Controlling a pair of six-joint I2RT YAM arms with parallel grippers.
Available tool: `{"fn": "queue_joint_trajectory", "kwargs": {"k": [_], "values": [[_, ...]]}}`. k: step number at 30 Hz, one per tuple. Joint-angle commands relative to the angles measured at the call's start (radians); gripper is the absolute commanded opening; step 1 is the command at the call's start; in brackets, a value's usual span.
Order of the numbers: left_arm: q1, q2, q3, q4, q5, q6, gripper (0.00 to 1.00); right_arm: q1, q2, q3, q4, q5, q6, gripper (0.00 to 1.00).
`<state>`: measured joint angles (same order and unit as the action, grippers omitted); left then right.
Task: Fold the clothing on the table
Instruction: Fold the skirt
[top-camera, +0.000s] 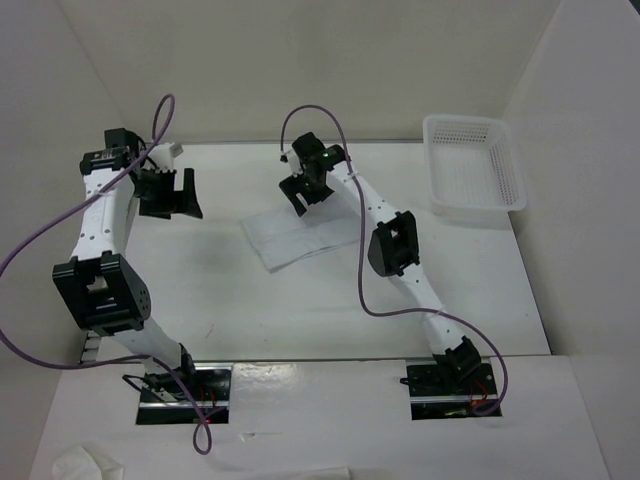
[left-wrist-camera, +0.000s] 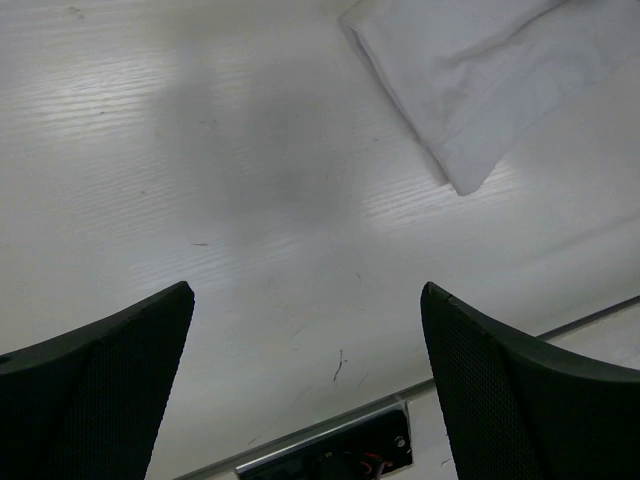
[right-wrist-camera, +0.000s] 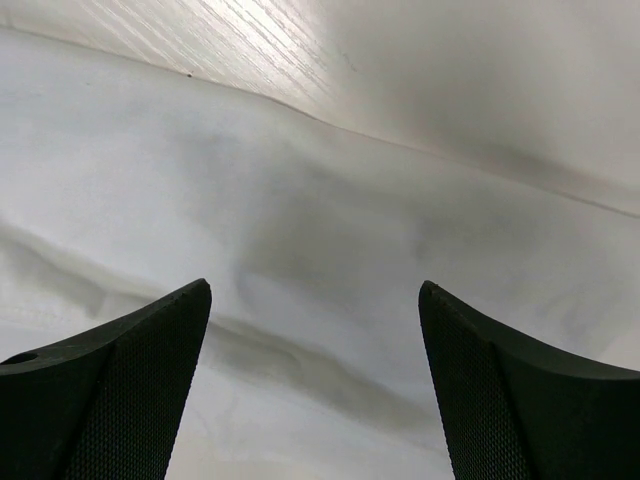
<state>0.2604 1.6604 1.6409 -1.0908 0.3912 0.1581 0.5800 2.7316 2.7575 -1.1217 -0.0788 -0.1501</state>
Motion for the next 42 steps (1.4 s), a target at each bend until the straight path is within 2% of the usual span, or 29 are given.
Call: {"fn": "queue_joint_trajectory", "kwargs": {"k": [1, 4, 9, 12, 13, 19, 25, 27, 29, 31, 35, 42], "values": [[-0.068, 0.057, -0.002, -0.020, 0.028, 0.009, 1.00, 0.001, -0.191, 0.036, 0.016, 0.034, 0.012, 0.89], [-0.180, 0.100, -0.036, 0.014, 0.018, -0.003, 1.00, -0.046, -0.285, -0.013, 0.016, 0.034, 0.012, 0.89], [-0.262, 0.208, -0.017, 0.071, 0.012, -0.003, 1.00, -0.178, -0.368, -0.107, 0.016, -0.019, 0.012, 0.89], [-0.300, 0.278, -0.016, 0.124, 0.021, -0.025, 0.95, -0.264, -0.368, -0.171, 0.016, -0.070, 0.012, 0.87], [-0.309, 0.292, -0.007, 0.140, -0.007, -0.038, 0.90, -0.288, -0.377, -0.209, 0.016, -0.082, 0.001, 0.87], [-0.332, 0.357, -0.007, 0.256, -0.130, -0.078, 0.83, -0.298, -0.446, -0.415, 0.095, -0.111, -0.032, 0.87], [-0.332, 0.403, -0.016, 0.327, -0.189, -0.109, 0.75, -0.298, -0.481, -0.567, 0.160, -0.137, -0.042, 0.87], [-0.332, 0.440, -0.007, 0.338, -0.189, -0.120, 0.68, -0.298, -0.481, -0.610, 0.172, -0.148, -0.042, 0.87], [-0.332, 0.473, 0.008, 0.338, -0.163, -0.120, 0.57, -0.298, -0.481, -0.634, 0.181, -0.161, -0.042, 0.87], [-0.342, 0.495, 0.036, 0.338, -0.149, -0.120, 0.52, -0.298, -0.481, -0.657, 0.192, -0.161, -0.051, 0.86], [-0.351, 0.541, 0.062, 0.359, -0.138, -0.120, 0.48, -0.298, -0.481, -0.668, 0.201, -0.161, -0.051, 0.86], [-0.360, 0.569, 0.106, 0.370, -0.074, -0.109, 0.48, -0.298, -0.461, -0.697, 0.201, -0.161, -0.060, 0.86]]}}
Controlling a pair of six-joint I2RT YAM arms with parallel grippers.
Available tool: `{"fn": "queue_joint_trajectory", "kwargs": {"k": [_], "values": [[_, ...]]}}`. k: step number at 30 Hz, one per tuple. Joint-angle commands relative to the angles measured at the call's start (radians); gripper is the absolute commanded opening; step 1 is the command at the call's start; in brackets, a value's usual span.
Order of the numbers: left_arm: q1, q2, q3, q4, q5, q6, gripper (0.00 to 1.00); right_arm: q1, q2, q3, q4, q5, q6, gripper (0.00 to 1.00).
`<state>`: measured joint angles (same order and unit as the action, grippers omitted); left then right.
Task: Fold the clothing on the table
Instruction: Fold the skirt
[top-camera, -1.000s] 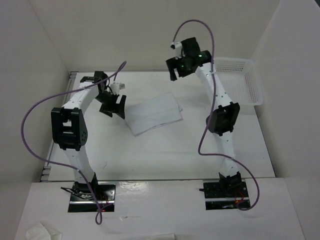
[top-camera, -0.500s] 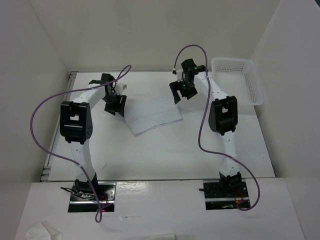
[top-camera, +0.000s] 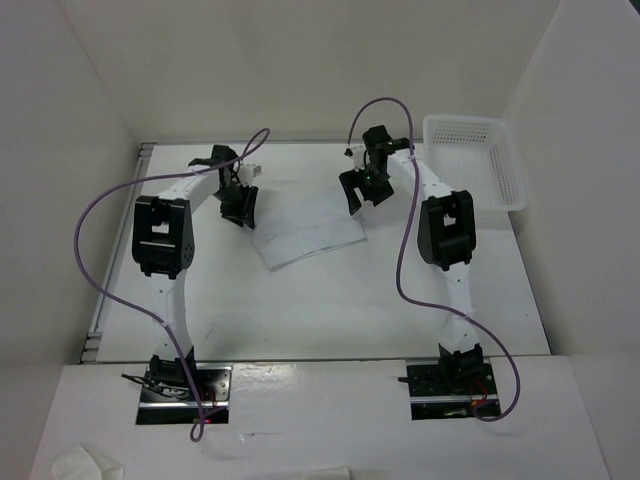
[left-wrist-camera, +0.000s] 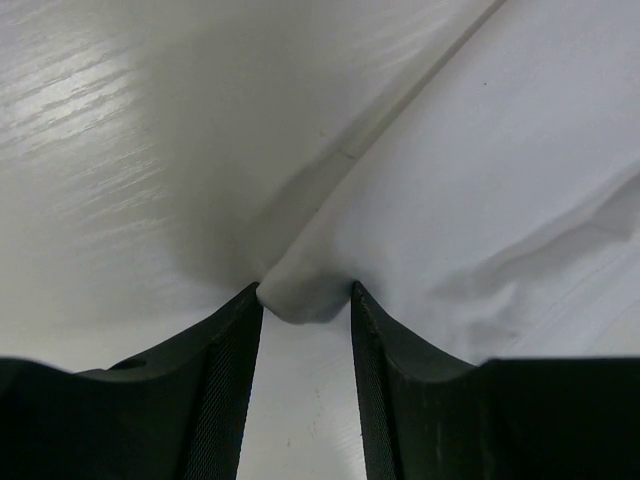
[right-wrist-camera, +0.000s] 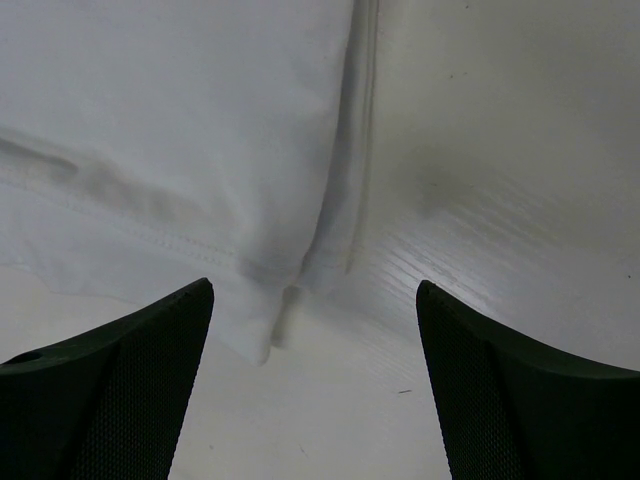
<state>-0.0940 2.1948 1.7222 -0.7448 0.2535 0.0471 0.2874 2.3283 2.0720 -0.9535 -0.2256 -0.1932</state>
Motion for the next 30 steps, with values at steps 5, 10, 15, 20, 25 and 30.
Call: {"fn": "queue_joint_trajectory", "kwargs": {"k": [5, 10, 15, 20, 25, 30], "values": [[-0.006, 0.052, 0.036, 0.024, 0.112, 0.023, 0.48, -0.005, -0.049, -0.012, 0.042, -0.004, -0.017, 0.86], [-0.006, 0.052, 0.027, 0.024, 0.112, 0.033, 0.31, -0.005, -0.040, -0.012, 0.042, -0.004, -0.017, 0.86], [-0.006, 0.042, 0.007, 0.024, 0.112, 0.042, 0.13, 0.006, -0.009, -0.003, 0.042, -0.004, -0.017, 0.86], [-0.006, 0.023, -0.013, 0.024, 0.102, 0.042, 0.00, 0.024, 0.042, 0.019, 0.042, -0.004, -0.017, 0.85], [0.004, 0.013, -0.023, 0.015, 0.093, 0.042, 0.00, 0.024, 0.111, 0.085, 0.013, -0.027, -0.017, 0.82], [0.004, 0.013, -0.023, 0.015, 0.093, 0.051, 0.00, 0.024, 0.155, 0.138, -0.005, -0.027, -0.017, 0.68]]}}
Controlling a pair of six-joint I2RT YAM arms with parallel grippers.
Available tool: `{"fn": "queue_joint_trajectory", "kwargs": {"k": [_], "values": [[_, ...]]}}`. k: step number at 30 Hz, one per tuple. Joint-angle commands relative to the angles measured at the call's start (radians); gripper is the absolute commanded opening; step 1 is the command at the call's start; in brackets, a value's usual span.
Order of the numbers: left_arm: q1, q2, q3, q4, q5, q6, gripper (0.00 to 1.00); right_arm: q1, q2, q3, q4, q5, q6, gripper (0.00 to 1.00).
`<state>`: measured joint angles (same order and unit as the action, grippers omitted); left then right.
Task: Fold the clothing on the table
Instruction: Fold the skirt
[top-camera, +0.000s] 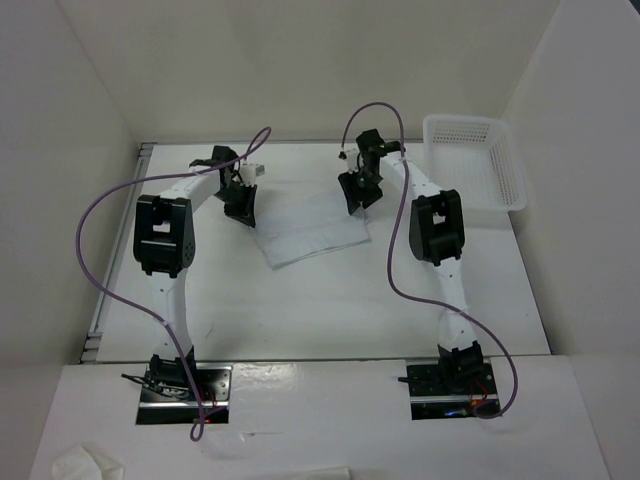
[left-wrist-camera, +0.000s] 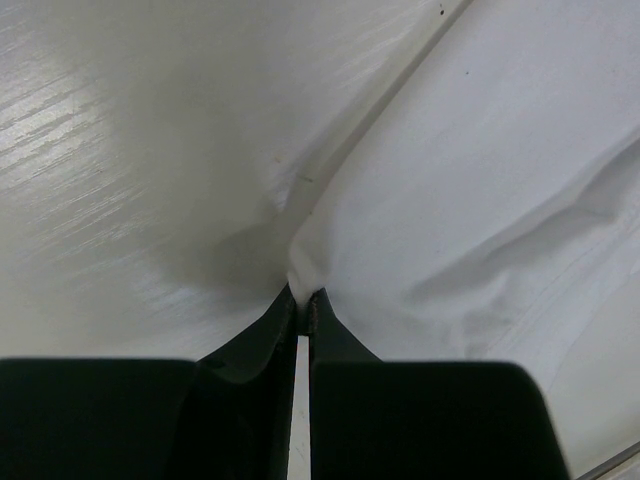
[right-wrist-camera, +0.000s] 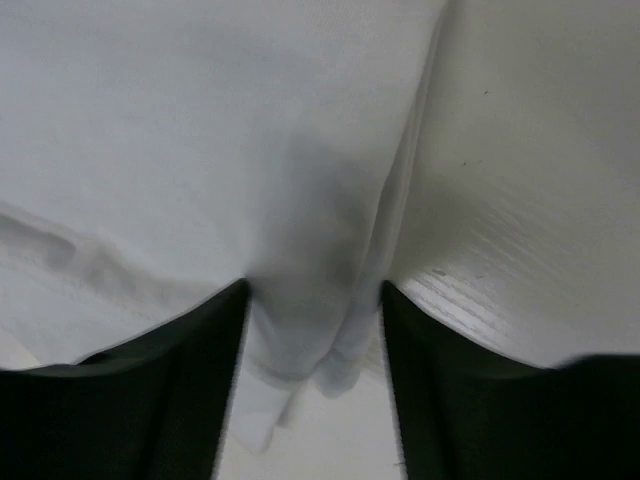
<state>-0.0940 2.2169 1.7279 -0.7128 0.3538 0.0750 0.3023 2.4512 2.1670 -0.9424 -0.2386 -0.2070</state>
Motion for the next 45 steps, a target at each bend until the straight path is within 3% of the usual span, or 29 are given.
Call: {"fn": "queue_joint_trajectory", "kwargs": {"k": [1, 4, 5, 7, 13, 22, 36, 45], "values": [[0.004, -0.010, -0.028, -0.026, -0.007, 0.023, 0.00, 0.009, 0.043, 0.043, -0.016, -0.014, -0.003, 0.55], [0.013, -0.010, -0.028, -0.027, -0.007, 0.023, 0.00, 0.009, 0.052, 0.043, -0.026, -0.024, -0.003, 0.30], [0.013, -0.010, -0.028, -0.027, -0.007, 0.023, 0.00, 0.009, 0.052, 0.043, -0.026, -0.024, -0.003, 0.15], [0.013, -0.010, -0.028, -0.036, -0.007, 0.023, 0.00, 0.009, 0.052, 0.043, -0.026, -0.014, -0.003, 0.01], [0.013, -0.010, -0.019, -0.045, 0.002, 0.023, 0.00, 0.009, 0.031, 0.073, -0.026, 0.059, 0.006, 0.00], [0.013, -0.010, -0.008, -0.054, 0.011, 0.032, 0.00, 0.063, 0.012, 0.405, -0.177, 0.225, 0.038, 0.00], [0.013, -0.019, -0.018, -0.063, 0.020, 0.032, 0.00, 0.296, 0.009, 0.395, -0.197, 0.262, 0.017, 0.00], [0.022, -0.019, -0.027, -0.063, 0.030, 0.032, 0.00, 0.363, 0.009, 0.429, -0.197, 0.223, 0.017, 0.00]]}}
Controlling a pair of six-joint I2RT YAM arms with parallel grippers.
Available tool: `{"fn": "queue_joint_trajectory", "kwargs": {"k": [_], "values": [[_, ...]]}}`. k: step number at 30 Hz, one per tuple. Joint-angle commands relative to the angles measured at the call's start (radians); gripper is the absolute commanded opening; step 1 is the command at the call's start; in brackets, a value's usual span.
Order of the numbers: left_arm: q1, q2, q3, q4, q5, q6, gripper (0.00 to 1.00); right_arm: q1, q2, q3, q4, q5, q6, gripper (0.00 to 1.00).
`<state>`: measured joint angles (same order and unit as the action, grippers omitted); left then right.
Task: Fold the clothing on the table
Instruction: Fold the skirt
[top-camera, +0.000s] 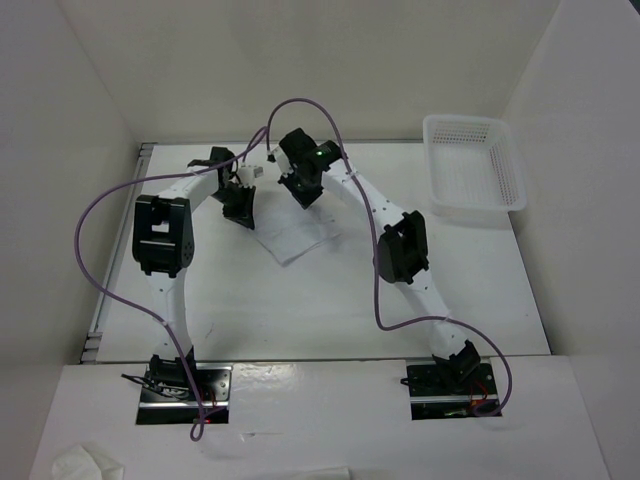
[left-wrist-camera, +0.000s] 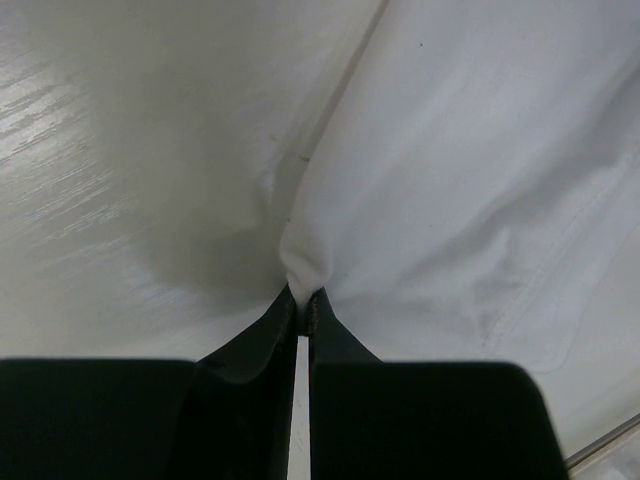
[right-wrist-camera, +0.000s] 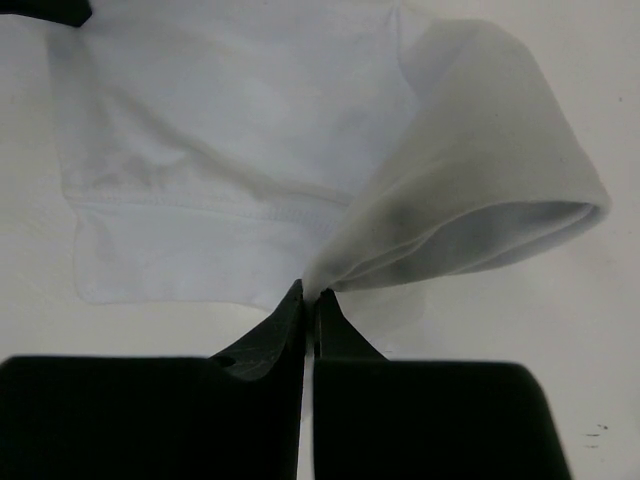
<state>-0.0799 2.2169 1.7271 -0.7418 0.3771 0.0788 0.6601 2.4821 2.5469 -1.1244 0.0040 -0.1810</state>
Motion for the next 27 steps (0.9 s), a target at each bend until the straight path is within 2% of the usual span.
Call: {"fn": "queue_joint_trajectory", "kwargs": {"k": [1, 14, 18, 27], "values": [[0.008, -0.019, -0.026, -0.034, 0.016, 0.029, 0.00, 0.015, -0.031, 0.059, -0.015, -0.030, -0.009, 0.01], [0.008, -0.028, -0.035, -0.034, 0.026, 0.019, 0.00, 0.055, -0.031, 0.176, -0.006, -0.133, 0.002, 0.00], [0.008, -0.019, -0.035, -0.034, 0.046, 0.019, 0.00, 0.055, -0.002, 0.204, -0.015, -0.212, 0.002, 0.00], [0.008, -0.010, -0.035, -0.044, 0.055, 0.019, 0.00, 0.085, 0.076, 0.272, -0.034, -0.285, 0.002, 0.00]]}}
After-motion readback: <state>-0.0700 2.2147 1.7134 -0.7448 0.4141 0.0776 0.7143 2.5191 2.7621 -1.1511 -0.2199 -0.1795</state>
